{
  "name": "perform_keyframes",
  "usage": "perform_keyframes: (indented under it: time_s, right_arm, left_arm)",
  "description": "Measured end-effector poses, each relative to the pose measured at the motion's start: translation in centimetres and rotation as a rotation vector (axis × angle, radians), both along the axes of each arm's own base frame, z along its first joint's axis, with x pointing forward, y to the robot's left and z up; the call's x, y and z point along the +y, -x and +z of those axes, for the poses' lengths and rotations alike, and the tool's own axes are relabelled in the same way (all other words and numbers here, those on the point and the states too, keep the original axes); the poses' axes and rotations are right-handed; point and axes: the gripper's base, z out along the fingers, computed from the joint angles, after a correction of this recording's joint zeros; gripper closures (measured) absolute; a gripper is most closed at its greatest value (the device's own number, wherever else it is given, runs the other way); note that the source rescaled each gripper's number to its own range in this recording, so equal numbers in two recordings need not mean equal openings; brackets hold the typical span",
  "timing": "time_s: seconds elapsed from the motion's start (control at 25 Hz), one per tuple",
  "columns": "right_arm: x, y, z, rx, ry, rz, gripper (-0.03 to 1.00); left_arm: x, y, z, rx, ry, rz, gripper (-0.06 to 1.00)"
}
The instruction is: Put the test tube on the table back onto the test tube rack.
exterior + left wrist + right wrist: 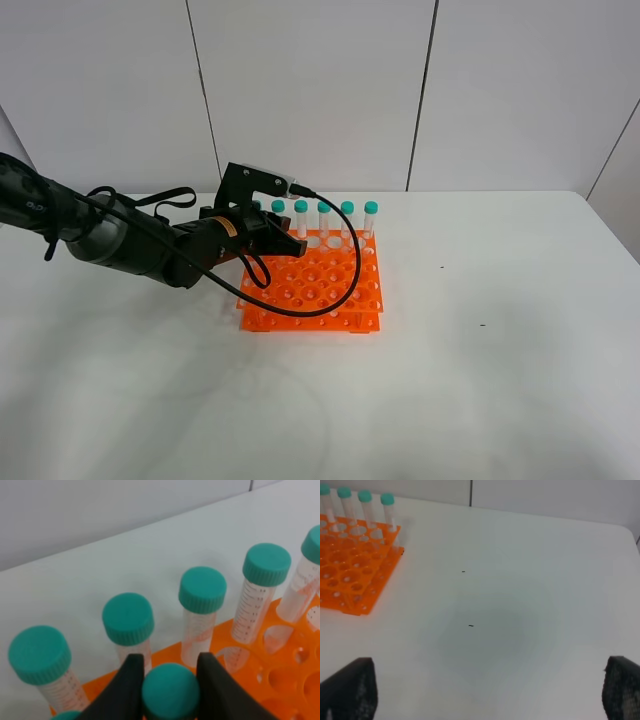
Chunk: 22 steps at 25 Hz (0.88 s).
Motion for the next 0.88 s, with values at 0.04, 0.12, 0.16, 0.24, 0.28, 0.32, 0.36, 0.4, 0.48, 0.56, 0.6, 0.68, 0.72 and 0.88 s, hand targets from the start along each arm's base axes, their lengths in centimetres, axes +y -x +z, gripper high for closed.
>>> perform_keyframes:
  time_s: [0.04, 0.12, 0.16, 0.24, 0.28, 0.32, 0.36, 0.4, 0.48, 0.56, 0.6, 0.68, 0.72, 0.88]
  right_arm:
    - [0.0, 0.0, 0.0, 0.0, 0.0, 0.0, -0.03]
    - [0.0, 0.0, 0.0, 0.0, 0.0, 0.0, -0.03]
    - [0.0, 0.0, 0.0, 0.0, 0.0, 0.0, -0.03]
    - [0.0, 0.0, 0.0, 0.0, 0.0, 0.0, -0.03]
    - [0.0, 0.0, 0.0, 0.0, 0.0, 0.0, -0.03]
    - [0.0, 0.0, 0.0, 0.0, 0.0, 0.0, -0.03]
    - [0.0, 0.0, 0.0, 0.0, 0.0, 0.0, -0.03]
    - [0.0, 0.0, 0.0, 0.0, 0.0, 0.0, -0.03]
    - [0.0, 0.0, 0.0, 0.0, 0.0, 0.0, -0.03]
    - [0.0, 0.0, 0.0, 0.0, 0.0, 0.0, -0.03]
    - [0.0, 0.0, 0.0, 0.0, 0.0, 0.0, -0.03]
    - [0.0, 0.0, 0.0, 0.0, 0.0, 0.0, -0.03]
    - [0.0, 0.0, 0.0, 0.0, 0.0, 0.0, -0.03]
    - [0.0, 0.0, 0.0, 0.0, 0.0, 0.0, -0.03]
  left_arm:
    - [0.0, 0.0, -0.1, 0.001, -0.001, 0.0, 0.73]
    - [0.0, 0.0, -0.2, 0.004, -0.002, 0.0, 0.62]
    - [0.0, 0.0, -0.2, 0.006, -0.003, 0.0, 0.59]
    - [0.0, 0.0, 0.1, 0.001, 0.0, 0.0, 0.56]
    - [0.0, 0.0, 0.3, -0.002, 0.002, 0.0, 0.55]
    - [0.0, 0.0, 0.6, -0.007, 0.005, 0.0, 0.54]
    - [0.0, 0.1, 1.1, -0.018, 0.011, 0.0, 0.54]
    - [0.0, 0.1, 1.6, -0.029, 0.017, 0.0, 0.54]
    - [0.1, 0.1, 2.8, -0.056, 0.032, 0.0, 0.54]
    - [0.1, 0.3, 4.2, -0.082, 0.046, 0.0, 0.54]
    - [0.2, 0.4, 4.8, -0.093, 0.053, 0.0, 0.54]
    - [0.4, 0.7, 6.5, -0.109, 0.063, -0.002, 0.54]
    - [0.5, 0.9, 7.3, -0.113, 0.066, -0.003, 0.54]
    - [1.2, 2.4, 11.0, -0.094, 0.062, -0.01, 0.52]
